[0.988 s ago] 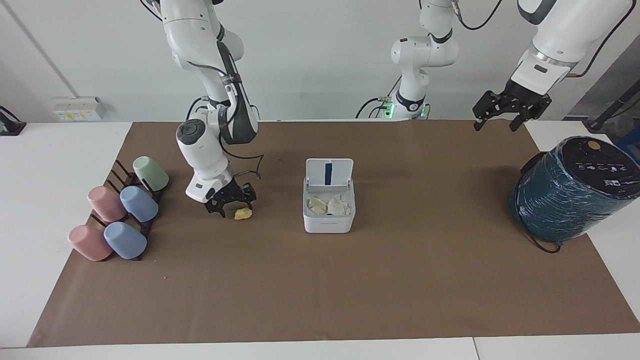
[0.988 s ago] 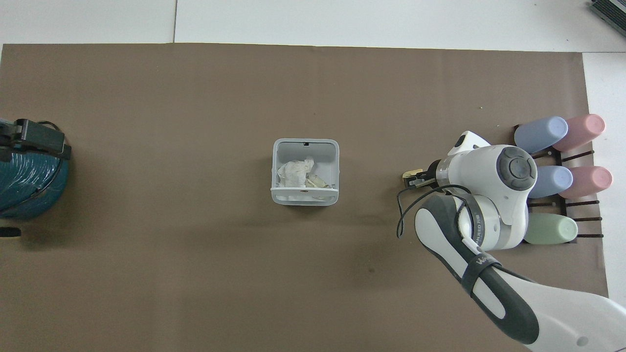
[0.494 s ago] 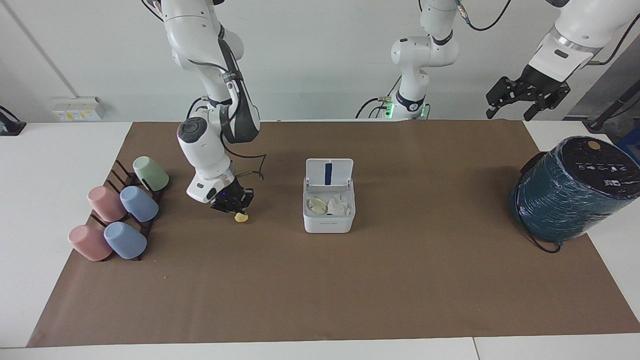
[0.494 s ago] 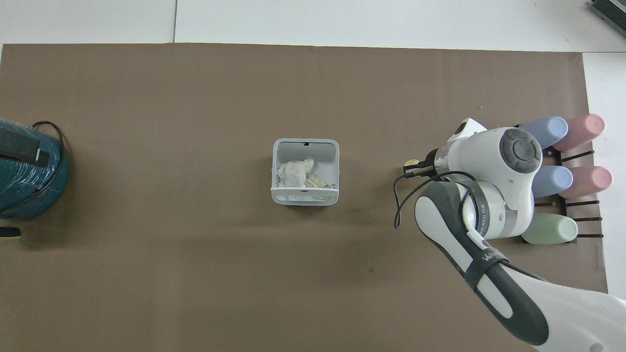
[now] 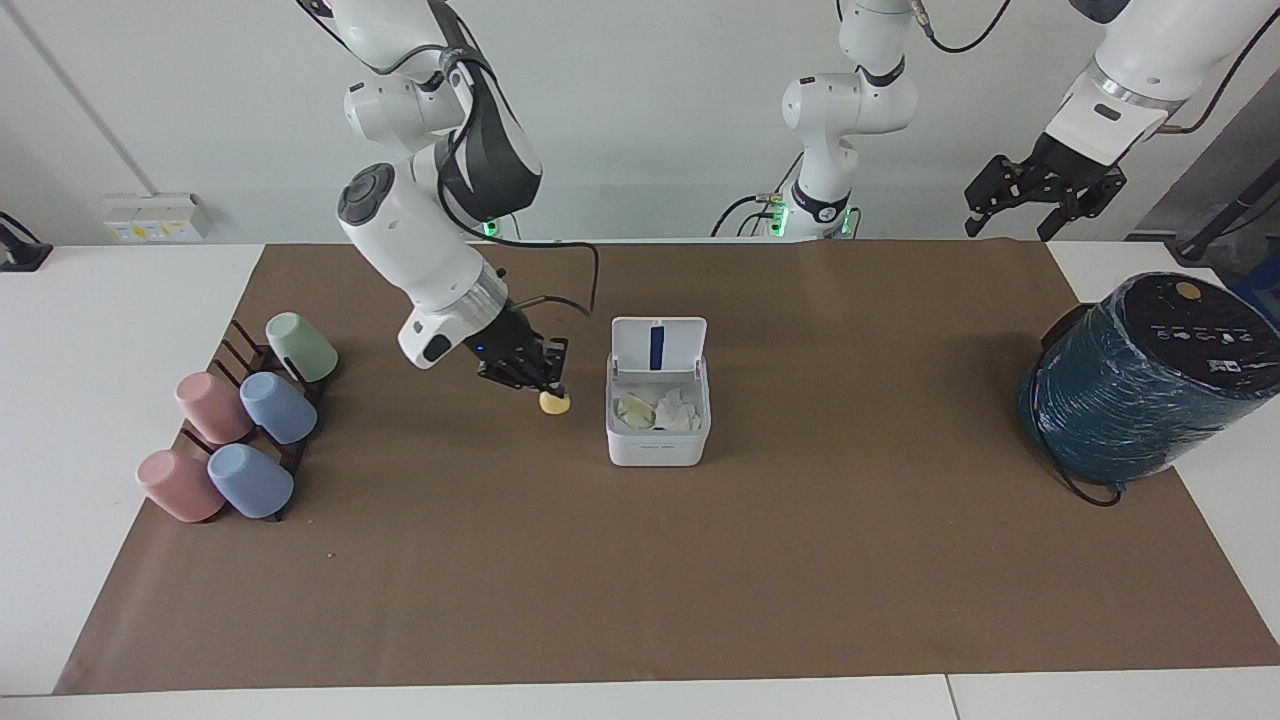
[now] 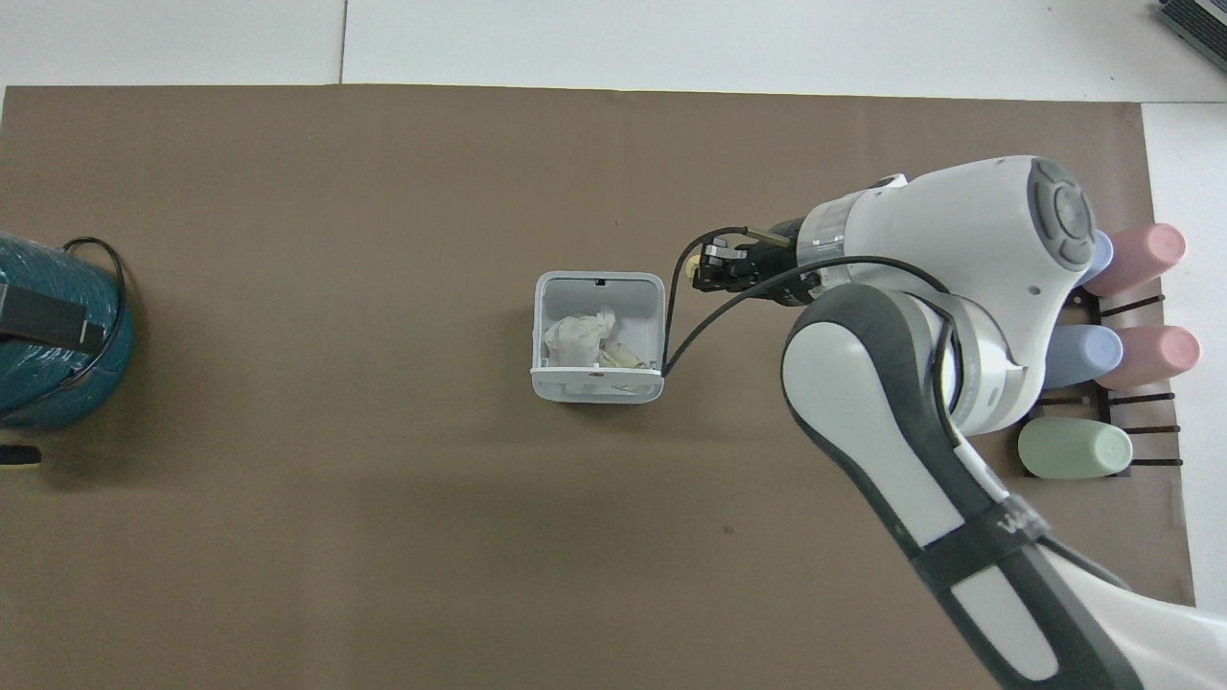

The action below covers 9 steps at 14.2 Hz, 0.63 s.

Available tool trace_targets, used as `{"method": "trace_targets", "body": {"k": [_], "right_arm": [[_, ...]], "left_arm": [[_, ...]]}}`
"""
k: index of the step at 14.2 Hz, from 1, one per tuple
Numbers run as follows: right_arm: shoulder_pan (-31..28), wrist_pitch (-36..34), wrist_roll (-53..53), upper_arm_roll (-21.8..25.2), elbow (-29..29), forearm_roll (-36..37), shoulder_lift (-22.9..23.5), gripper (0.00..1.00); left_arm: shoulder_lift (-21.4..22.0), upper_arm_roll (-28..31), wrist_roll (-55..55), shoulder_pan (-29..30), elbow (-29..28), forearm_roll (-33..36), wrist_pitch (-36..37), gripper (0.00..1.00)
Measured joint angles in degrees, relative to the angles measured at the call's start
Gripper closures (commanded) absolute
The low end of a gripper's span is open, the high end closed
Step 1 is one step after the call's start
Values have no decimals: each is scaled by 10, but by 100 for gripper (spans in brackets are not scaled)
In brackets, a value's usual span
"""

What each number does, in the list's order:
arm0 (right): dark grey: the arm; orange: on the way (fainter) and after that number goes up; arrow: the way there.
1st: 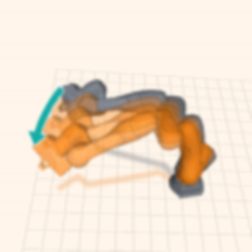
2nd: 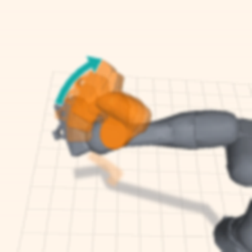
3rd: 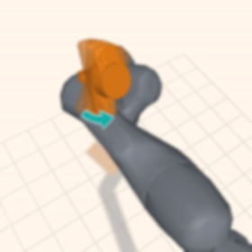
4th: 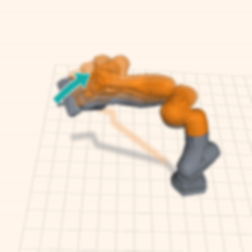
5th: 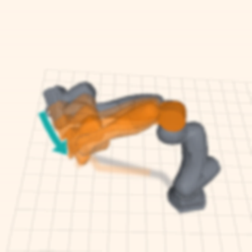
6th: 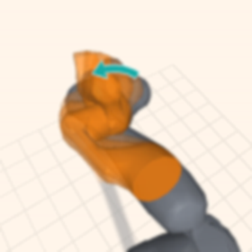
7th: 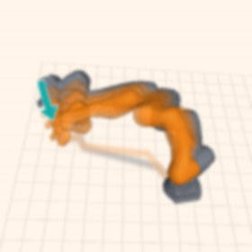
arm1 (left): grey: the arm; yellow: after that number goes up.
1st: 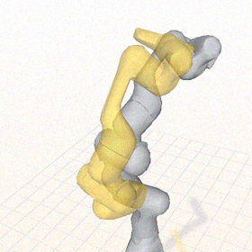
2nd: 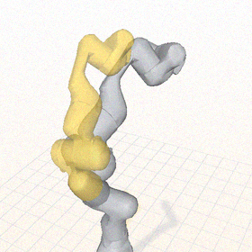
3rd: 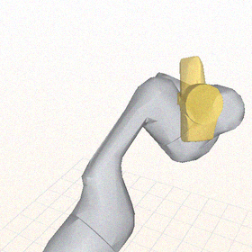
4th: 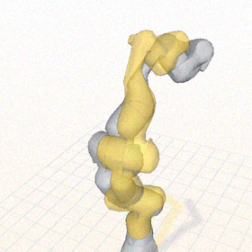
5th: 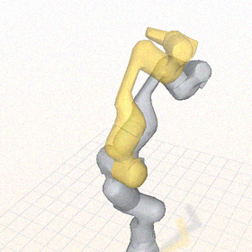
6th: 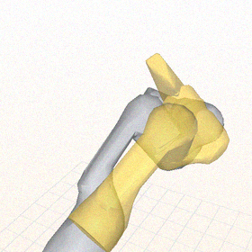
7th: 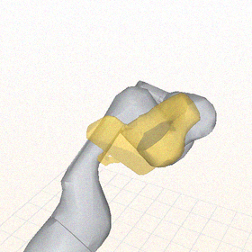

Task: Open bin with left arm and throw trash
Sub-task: 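Carry the yellow scrap over the bin and open the right gripper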

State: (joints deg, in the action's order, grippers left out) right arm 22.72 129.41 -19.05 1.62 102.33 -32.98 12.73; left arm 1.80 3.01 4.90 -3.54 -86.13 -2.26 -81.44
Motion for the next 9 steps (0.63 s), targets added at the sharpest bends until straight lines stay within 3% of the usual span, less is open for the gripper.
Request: {"method": "trace_targets", "body": {"k": [4, 5, 9], "right_arm": [[75, 54, -112, -3, 0, -20, 30, 99], [79, 55, -115, -3, 0, -21, 39, 86], [77, 55, -115, -2, 0, -23, 54, 15]], "left_arm": [[4, -1, 2, -1, -6, 8, -10, 0], [4, -1, 2, -1, -7, 8, -10, 0], [4, -1, 2, -2, -11, 8, -25, 0]]}}
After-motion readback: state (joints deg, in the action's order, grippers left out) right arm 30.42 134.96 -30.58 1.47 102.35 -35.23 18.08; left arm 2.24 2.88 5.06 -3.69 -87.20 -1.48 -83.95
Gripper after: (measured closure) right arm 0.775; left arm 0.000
